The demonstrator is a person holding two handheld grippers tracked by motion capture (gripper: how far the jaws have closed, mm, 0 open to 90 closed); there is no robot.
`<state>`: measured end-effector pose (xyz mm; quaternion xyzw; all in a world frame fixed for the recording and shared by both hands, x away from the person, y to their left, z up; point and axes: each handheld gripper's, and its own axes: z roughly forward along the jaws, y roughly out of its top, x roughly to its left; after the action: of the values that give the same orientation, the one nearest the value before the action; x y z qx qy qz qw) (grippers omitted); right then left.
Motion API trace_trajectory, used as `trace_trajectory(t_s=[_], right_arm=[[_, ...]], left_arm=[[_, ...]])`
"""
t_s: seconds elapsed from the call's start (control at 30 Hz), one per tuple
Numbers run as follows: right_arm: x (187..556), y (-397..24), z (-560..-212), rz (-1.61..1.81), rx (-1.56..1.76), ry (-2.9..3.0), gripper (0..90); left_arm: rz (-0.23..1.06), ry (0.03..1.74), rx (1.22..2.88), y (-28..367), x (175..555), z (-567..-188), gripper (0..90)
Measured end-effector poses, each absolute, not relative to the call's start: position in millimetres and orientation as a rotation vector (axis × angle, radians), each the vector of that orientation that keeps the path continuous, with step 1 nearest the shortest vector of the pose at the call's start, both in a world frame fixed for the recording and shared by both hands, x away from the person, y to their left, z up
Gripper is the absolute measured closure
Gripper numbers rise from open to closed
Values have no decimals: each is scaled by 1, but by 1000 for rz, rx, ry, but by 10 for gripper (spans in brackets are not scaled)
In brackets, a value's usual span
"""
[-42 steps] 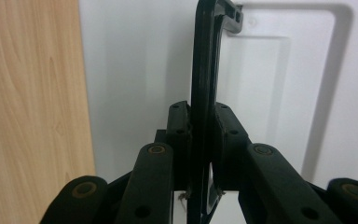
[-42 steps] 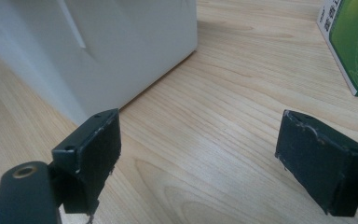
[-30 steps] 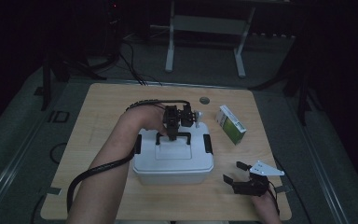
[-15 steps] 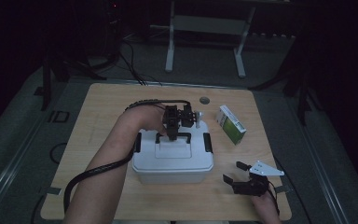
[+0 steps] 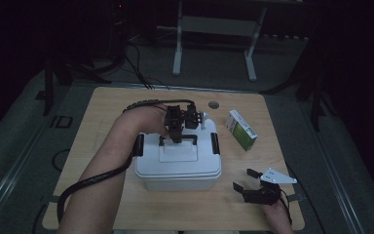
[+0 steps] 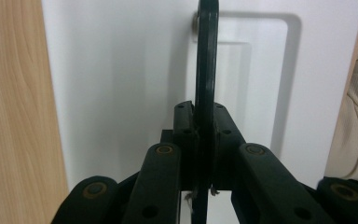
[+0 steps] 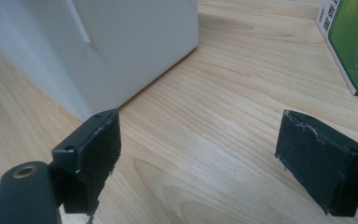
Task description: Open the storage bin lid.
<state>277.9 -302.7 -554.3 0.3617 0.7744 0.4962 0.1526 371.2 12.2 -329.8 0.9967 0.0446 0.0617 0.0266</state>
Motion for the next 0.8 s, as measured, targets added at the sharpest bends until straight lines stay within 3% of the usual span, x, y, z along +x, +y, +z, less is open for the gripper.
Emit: trace_trajectory(t_s=[0.8], right_arm=[[278,-302,-554,1414,1043,2223,138]], left_arm=[[195,228,3067,55,361,-327,836]])
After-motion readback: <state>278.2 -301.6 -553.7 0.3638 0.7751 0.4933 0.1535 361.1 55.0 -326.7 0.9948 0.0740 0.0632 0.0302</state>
